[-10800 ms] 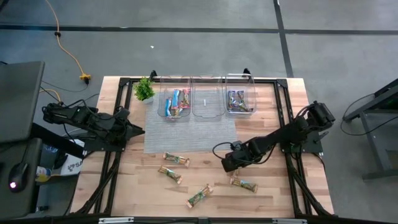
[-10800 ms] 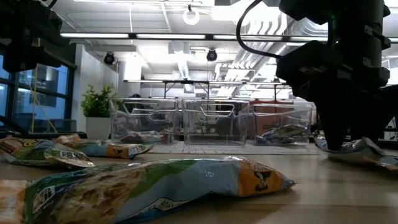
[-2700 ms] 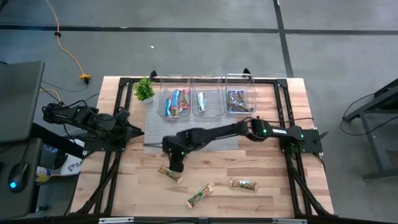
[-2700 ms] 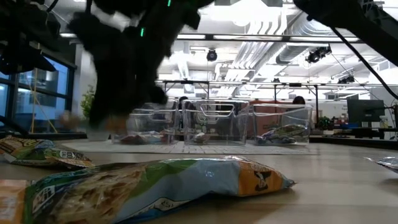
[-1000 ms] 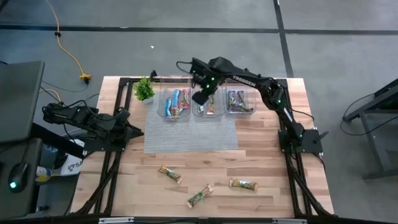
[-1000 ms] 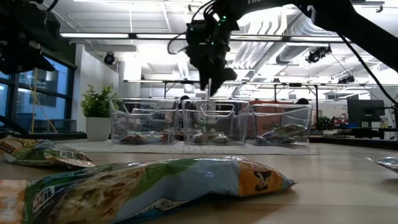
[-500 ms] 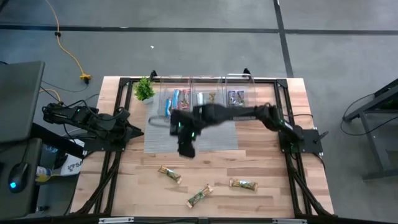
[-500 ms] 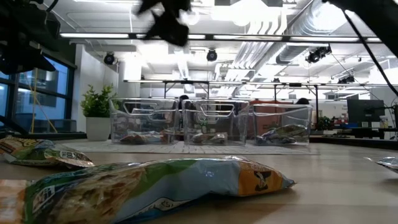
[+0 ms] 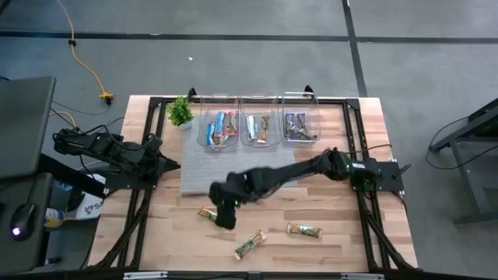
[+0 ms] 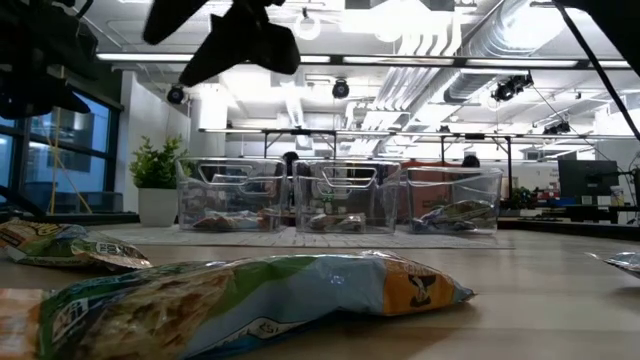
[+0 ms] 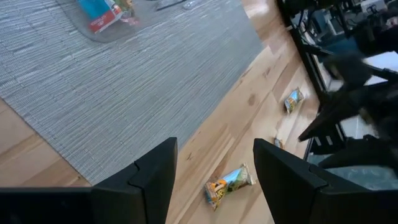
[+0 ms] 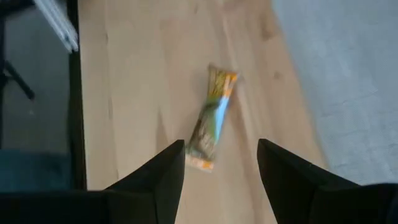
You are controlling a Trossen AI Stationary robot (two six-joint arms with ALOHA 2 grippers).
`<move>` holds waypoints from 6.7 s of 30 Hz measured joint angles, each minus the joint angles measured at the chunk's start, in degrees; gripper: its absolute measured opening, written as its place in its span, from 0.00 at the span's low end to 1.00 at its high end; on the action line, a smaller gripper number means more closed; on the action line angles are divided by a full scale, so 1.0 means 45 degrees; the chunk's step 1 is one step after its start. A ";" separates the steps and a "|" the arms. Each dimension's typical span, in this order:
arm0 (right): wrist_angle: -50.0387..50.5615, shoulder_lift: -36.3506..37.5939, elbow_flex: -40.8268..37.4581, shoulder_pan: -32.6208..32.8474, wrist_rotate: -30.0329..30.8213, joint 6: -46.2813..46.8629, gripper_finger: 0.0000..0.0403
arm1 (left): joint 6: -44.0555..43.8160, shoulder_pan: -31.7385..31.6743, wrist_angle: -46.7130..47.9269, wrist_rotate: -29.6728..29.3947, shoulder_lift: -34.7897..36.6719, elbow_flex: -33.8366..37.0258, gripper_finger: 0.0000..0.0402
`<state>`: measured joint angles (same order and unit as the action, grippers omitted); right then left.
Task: Pick and place Granola Bars by type
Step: Put the yellow granola bar into the middle transparent bin
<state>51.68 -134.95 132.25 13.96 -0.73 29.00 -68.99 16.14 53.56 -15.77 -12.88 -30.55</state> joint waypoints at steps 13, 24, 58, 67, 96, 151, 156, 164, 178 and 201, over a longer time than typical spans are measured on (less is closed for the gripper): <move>-0.1052 -0.1759 0.0000 0.0878 0.0879 0.2232 0.46 | -0.0197 0.0000 0.0119 0.0137 0.0000 0.0000 0.51; -0.2255 -0.2541 0.0000 0.0814 0.0543 0.2388 0.46 | -0.0138 0.0000 0.0174 0.0441 0.0000 0.0000 0.51; -0.4185 -0.3920 0.0068 0.0779 -0.0295 0.2883 0.38 | 0.0367 0.0000 0.0353 0.0513 0.0000 0.0000 0.51; -0.4505 -0.3914 0.0046 0.0762 -0.0503 0.3229 0.26 | 0.0380 0.0000 0.0358 0.0626 0.0000 0.0000 0.51; 0.2370 0.1299 0.0022 -0.2085 0.5195 0.1603 0.11 | 0.0573 0.0000 0.0364 0.0812 0.0005 0.0000 0.51; 0.2977 0.4394 -0.2497 0.0878 0.1490 -0.2740 0.35 | 0.2473 0.0005 0.0762 0.1750 0.0001 0.0000 0.51; 0.2909 0.3060 -0.2501 0.2060 0.0686 -0.3131 0.36 | 0.2473 0.0005 0.0769 0.1752 0.0002 0.0000 0.51; 0.1586 0.1410 -0.2506 0.2390 -0.1747 -0.2581 0.45 | 0.2410 0.0005 0.0762 0.1714 0.0000 0.0000 0.51; 0.0423 -0.0265 -0.2497 0.2883 -0.2866 -0.4464 0.48 | 0.2440 0.0002 0.0762 0.1722 0.0005 0.0000 0.51; -0.0321 -0.1163 -0.2497 0.2884 -0.1667 -0.4939 0.48 | 0.2274 0.0002 0.0736 0.1573 0.0000 0.0000 0.51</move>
<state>50.24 -140.19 121.01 26.94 -8.23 6.77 -58.76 16.15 56.88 -8.69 -12.88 -30.55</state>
